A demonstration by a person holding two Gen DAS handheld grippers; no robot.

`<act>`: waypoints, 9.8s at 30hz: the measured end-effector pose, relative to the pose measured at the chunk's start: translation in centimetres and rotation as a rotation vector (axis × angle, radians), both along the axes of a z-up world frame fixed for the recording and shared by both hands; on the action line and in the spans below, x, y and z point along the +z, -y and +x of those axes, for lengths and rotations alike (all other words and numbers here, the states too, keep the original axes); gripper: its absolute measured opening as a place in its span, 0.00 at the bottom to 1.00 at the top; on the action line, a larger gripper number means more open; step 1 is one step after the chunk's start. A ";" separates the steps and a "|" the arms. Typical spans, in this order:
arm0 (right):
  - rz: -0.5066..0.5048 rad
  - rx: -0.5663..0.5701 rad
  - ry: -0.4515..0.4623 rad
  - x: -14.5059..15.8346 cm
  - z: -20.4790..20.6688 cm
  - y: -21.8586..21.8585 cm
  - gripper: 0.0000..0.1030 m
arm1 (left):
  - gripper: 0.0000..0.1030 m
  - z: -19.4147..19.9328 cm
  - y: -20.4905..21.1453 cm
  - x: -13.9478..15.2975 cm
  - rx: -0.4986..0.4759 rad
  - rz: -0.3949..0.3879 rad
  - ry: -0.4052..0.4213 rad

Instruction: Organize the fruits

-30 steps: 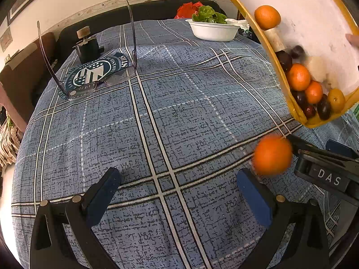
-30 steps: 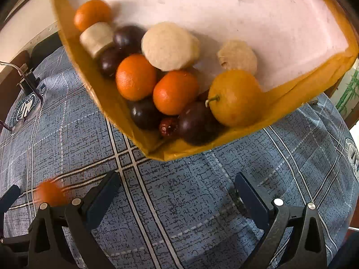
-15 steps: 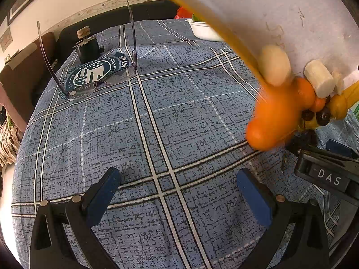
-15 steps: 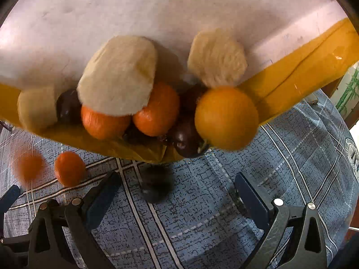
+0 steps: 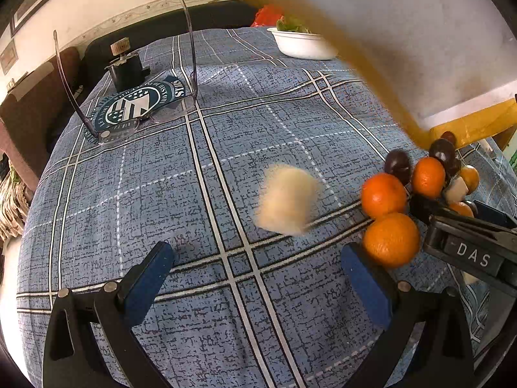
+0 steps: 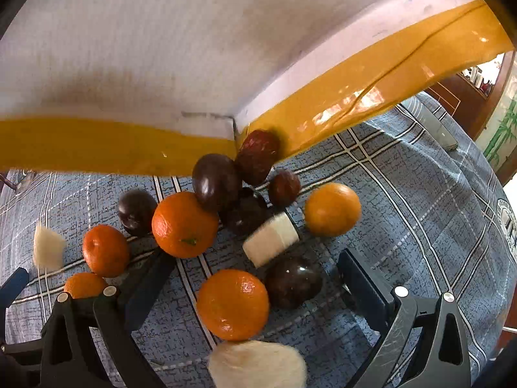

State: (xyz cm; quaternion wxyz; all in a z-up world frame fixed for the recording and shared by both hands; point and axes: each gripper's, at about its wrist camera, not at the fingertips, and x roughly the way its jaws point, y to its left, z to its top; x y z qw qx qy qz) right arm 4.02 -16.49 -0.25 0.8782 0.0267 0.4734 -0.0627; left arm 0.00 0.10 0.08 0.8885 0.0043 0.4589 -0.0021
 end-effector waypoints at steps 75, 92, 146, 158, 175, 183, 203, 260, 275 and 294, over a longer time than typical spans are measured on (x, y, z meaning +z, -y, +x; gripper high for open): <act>0.178 0.542 -0.135 3.6 -6.1 3.5 0.81 | 0.82 -1.1 -7.2 3.7 0.069 -0.093 -0.006; 0.282 0.658 -0.143 7.3 -7.0 4.5 0.47 | 0.51 8.4 -9.6 1.3 0.006 0.003 -0.132; 0.258 0.261 -0.151 6.1 -5.6 22.0 0.35 | 0.32 0.1 9.9 8.0 -0.256 -0.200 -0.005; 0.410 0.209 -0.038 10.9 -6.3 26.8 0.35 | 0.32 1.8 17.0 10.6 -0.379 -0.255 -0.003; 0.451 0.212 -0.034 12.8 7.2 28.8 0.35 | 0.32 11.3 29.0 11.6 -0.402 -0.251 -0.045; 0.412 0.250 -0.120 8.6 13.5 27.5 0.35 | 0.31 16.8 29.7 6.7 -0.275 -0.200 -0.094; 0.349 0.303 -0.189 4.6 17.3 24.9 0.36 | 0.36 19.0 29.7 2.9 -0.207 -0.182 -0.127; 0.384 0.678 -0.222 7.2 -1.1 10.2 0.42 | 0.45 -0.2 6.6 4.0 0.024 -0.179 -0.046; 0.285 0.713 -0.224 6.3 -2.7 8.0 0.40 | 0.35 0.5 7.4 1.4 -0.056 -0.190 -0.072; 0.177 0.740 -0.225 4.2 -1.2 5.9 0.32 | 0.34 -1.7 7.4 1.2 -0.017 -0.186 -0.021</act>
